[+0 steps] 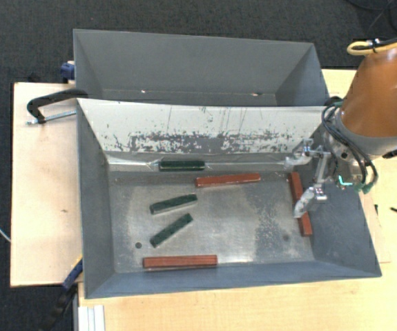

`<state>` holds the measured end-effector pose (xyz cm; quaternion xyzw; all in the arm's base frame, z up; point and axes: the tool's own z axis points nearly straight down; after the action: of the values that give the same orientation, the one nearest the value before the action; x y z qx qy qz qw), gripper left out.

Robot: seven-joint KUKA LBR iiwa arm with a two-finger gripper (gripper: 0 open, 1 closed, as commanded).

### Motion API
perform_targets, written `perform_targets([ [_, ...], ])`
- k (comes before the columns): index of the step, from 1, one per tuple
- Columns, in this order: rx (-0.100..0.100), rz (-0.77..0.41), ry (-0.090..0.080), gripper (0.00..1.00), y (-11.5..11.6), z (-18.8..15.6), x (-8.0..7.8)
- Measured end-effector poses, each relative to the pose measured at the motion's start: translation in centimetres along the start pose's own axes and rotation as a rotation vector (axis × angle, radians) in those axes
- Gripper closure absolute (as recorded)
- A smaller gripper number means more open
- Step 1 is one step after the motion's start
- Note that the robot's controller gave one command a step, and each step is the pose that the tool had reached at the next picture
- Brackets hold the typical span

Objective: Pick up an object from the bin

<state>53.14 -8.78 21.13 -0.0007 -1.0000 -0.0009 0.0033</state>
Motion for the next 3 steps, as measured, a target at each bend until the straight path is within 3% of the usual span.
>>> perform_targets([
  [1, 0.001, -0.002, -0.008, 0.00, 0.0, -0.4, -0.2],
  [2, 0.002, 0.057, -0.016, 0.00, 2.2, 4.0, -3.2],
  [3, 0.001, -0.087, -0.007, 1.00, 9.2, 12.5, -3.0],
])
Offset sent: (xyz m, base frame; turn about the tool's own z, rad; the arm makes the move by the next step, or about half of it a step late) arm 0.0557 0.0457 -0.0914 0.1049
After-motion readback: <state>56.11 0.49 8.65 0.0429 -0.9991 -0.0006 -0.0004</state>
